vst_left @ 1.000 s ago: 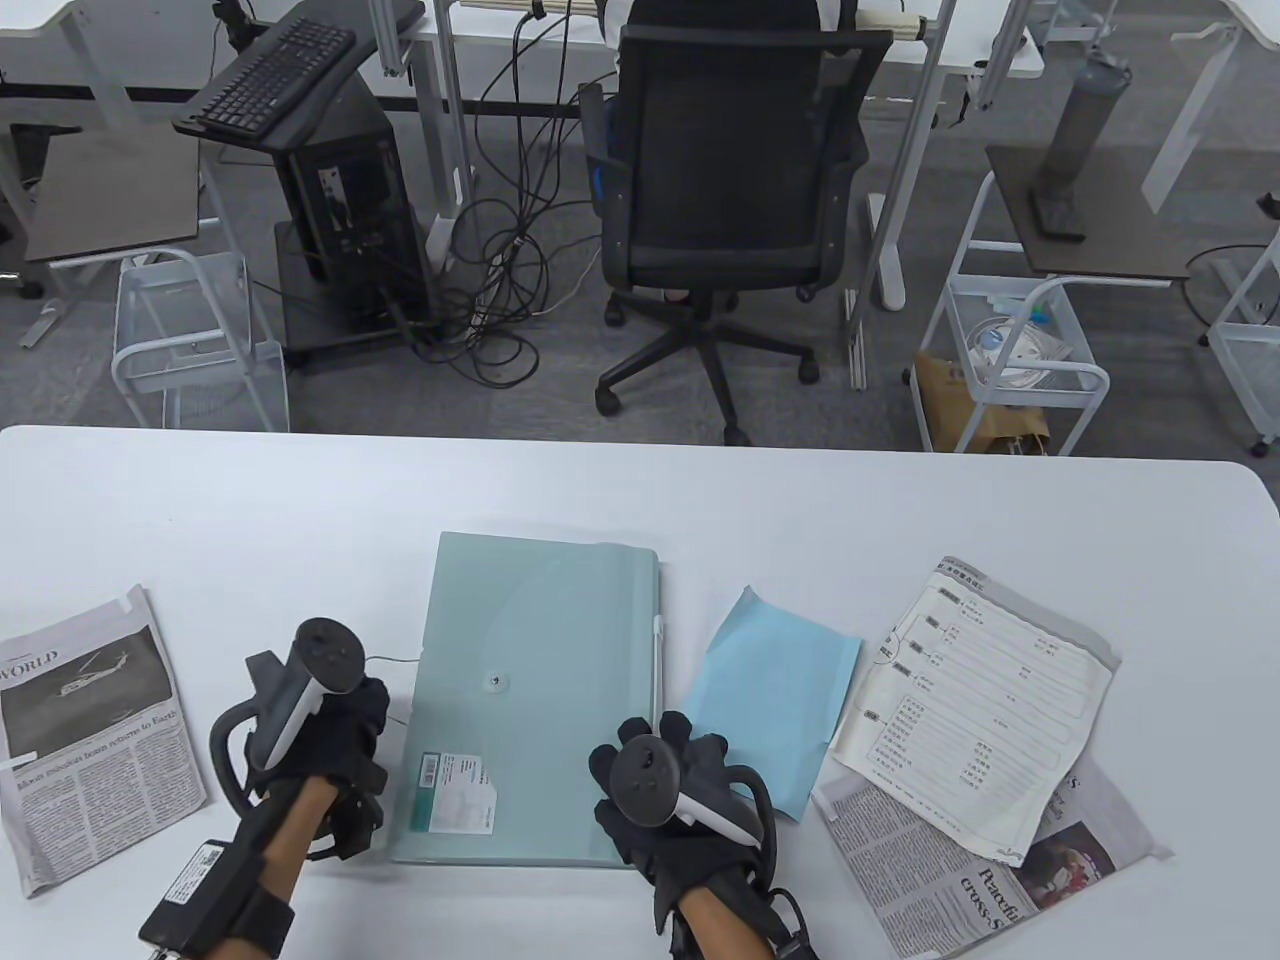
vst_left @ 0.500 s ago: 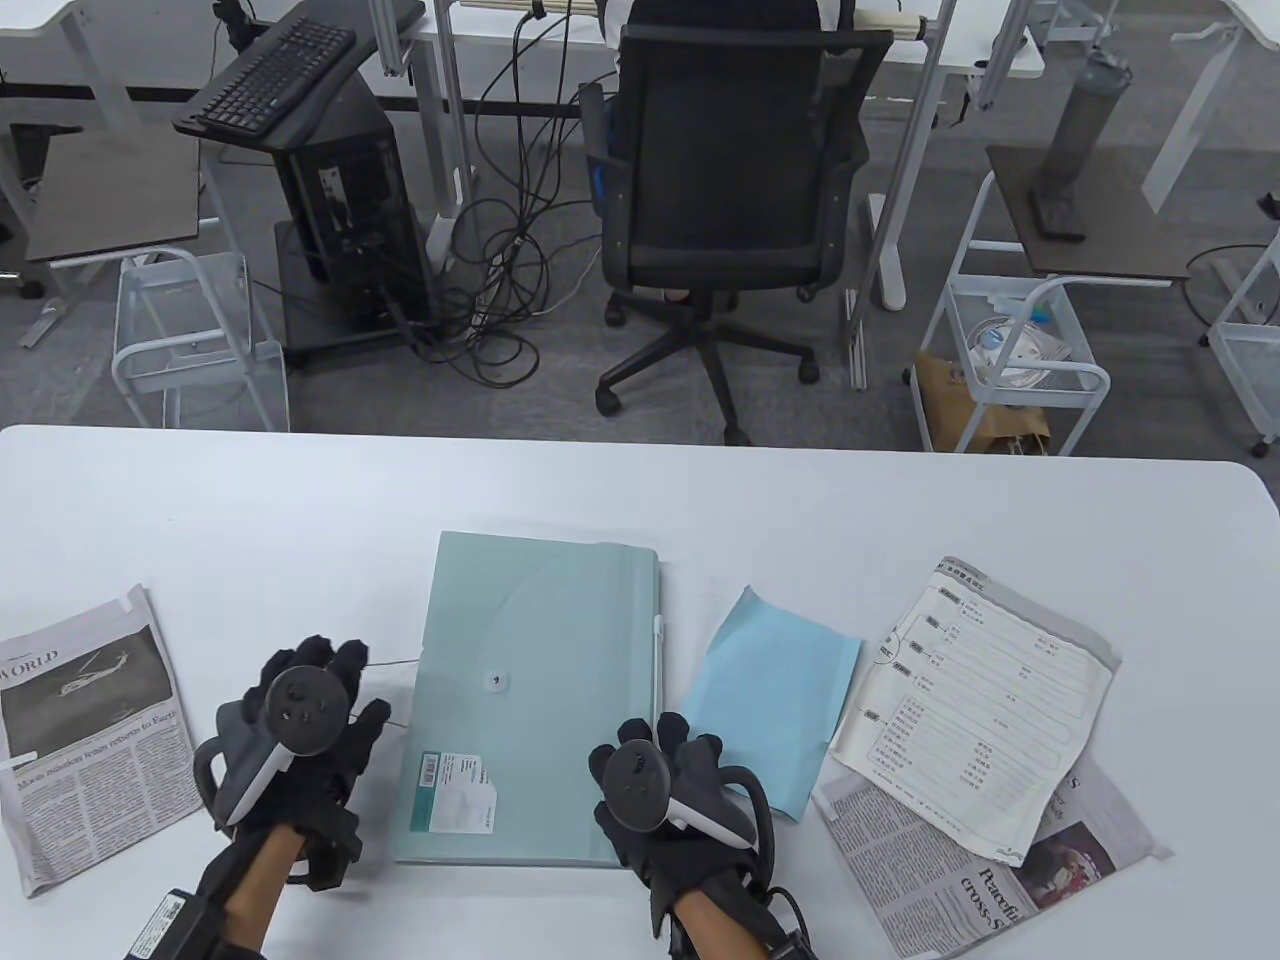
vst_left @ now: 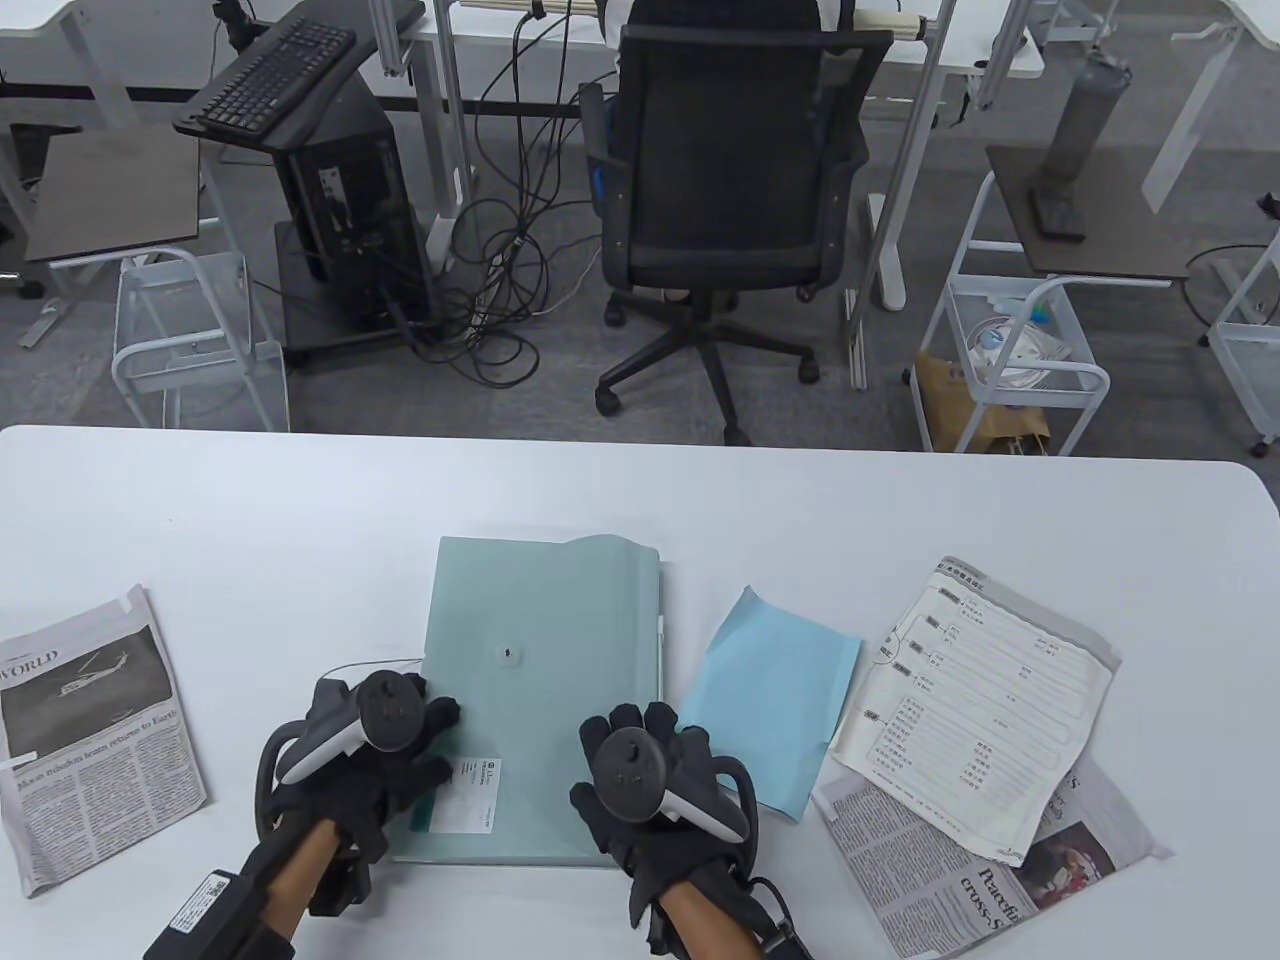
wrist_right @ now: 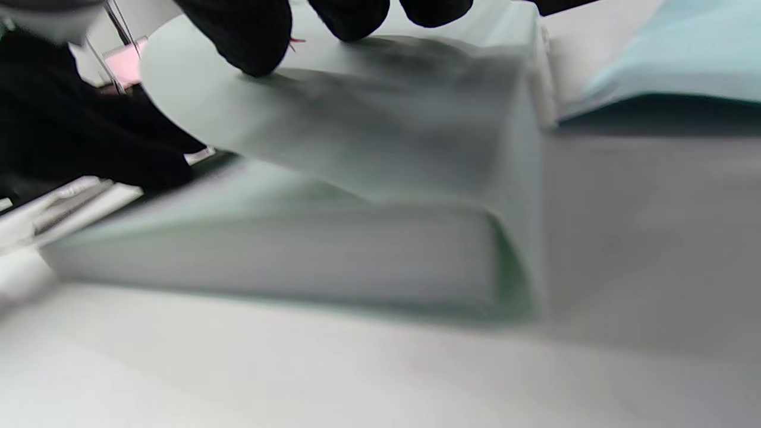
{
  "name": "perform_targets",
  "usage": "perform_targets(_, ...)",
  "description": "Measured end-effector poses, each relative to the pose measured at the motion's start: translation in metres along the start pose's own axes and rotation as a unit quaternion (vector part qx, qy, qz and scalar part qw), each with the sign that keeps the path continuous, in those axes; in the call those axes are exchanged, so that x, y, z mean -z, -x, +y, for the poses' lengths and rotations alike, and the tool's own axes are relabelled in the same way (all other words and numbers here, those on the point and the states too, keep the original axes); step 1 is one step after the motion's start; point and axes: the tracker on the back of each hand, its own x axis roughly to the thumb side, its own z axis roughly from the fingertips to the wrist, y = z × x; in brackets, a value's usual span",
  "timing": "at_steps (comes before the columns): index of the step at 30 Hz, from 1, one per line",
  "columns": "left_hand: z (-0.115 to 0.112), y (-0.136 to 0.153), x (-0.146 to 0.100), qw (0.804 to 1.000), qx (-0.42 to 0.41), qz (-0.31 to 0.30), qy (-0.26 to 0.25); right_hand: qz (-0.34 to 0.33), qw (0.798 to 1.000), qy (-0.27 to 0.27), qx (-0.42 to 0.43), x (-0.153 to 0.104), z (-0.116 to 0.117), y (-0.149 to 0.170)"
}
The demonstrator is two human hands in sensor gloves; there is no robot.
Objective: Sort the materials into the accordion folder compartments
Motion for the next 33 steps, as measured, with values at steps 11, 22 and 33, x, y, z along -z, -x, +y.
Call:
perform_targets(11,-0.003,-0.001,0.001,1.000,0.014,0.006,0.025,-0.048,0.995,0.032,-0.084,0.020,-0.002,-0.066)
perform_targets(22,-0.005,-0.002,0.000,1.000,0.017,0.010,0.010,-0.047,0.962,0.140,-0.231,-0.019,-0.034,-0.068)
perform_targets(33,-0.007,-0.003,0.000,1.000,0.018,0.017,0.003,0.067,0.922,0.162,-0.344,-0.058,-0.062,-0.020)
